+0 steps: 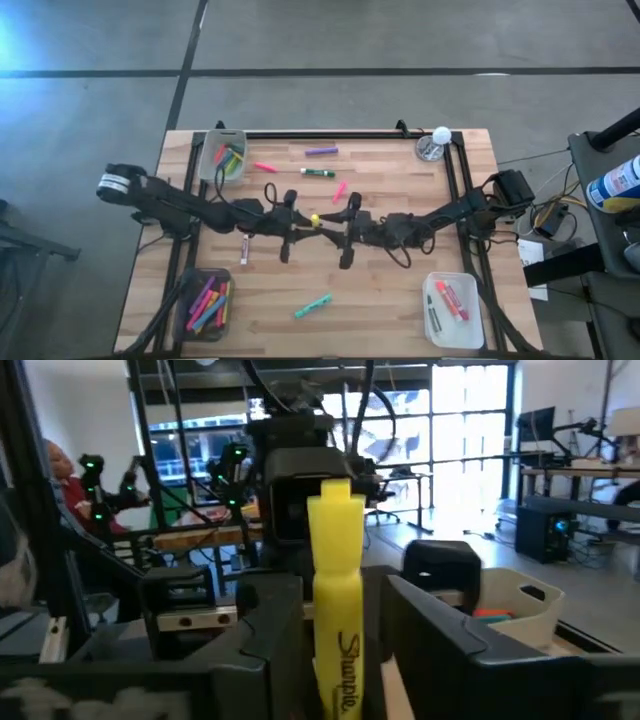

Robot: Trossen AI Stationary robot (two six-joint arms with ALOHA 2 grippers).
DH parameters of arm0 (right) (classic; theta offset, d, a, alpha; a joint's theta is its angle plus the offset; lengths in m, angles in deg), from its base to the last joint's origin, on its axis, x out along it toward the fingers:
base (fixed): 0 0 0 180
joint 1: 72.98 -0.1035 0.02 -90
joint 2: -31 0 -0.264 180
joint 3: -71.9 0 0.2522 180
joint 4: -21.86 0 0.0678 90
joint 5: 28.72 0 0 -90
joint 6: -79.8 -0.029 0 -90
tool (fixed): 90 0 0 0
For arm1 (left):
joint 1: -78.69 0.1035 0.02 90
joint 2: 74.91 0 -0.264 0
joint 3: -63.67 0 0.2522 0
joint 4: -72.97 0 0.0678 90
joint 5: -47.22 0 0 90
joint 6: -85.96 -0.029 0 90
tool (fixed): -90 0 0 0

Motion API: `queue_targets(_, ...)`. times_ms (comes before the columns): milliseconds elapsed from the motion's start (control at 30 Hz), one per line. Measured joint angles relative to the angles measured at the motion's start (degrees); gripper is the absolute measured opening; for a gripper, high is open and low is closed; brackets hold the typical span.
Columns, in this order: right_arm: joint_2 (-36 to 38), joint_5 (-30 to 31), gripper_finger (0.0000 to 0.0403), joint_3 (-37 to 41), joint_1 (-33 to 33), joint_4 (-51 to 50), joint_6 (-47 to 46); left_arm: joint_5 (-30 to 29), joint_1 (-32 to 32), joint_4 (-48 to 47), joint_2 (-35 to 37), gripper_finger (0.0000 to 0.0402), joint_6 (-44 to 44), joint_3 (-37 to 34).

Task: Pick & Place Markers
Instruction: Put the left yellow highlighter pen into the black bin

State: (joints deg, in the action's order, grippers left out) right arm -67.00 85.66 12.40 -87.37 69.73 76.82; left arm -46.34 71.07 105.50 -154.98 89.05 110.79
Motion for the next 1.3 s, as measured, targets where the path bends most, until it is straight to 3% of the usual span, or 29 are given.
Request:
queue_targets(167,1.0,0.3,0.0167,0.3,-0.9,-1.4,2.1,-2.6,-0.7,-16.4,7.2,0.0054,5.0,0.1)
queue_targets(333,5.0,3.4,0.0174,0.5,-1.9,-11.2,2.6,-4.4,-6.2,-42.8,14.5,0.0054,14.4,2.4)
queue_targets(500,8.1,7.5,0.0165,0.6,-2.5,-20.5,-0.7,-10.2,-18.8,-73.4,16.7,0.0054,31.2,7.3)
queue_targets(633,8.5,7.7,0.0154,0.8,-2.6,-22.5,-1.1,-11.5,-31.6,-88.8,14.9,0.0054,46.5,11.2)
queue_targets(933,8.3,7.8,0.0133,0.9,-2.6,-22.8,-1.1,-11.5,-53.1,-98.5,9.1,0.0054,76.5,20.8)
queue_targets(1100,8.3,7.8,0.0127,0.9,-2.6,-23.6,-1.7,-11.3,-59.2,-101.6,5.8,0.0054,90.0,23.3)
queue_targets(1300,8.3,7.8,0.0129,0.9,-2.6,-26.2,-3.1,-7.2,-63.7,-101.8,2.7,0.0054,105.2,21.4)
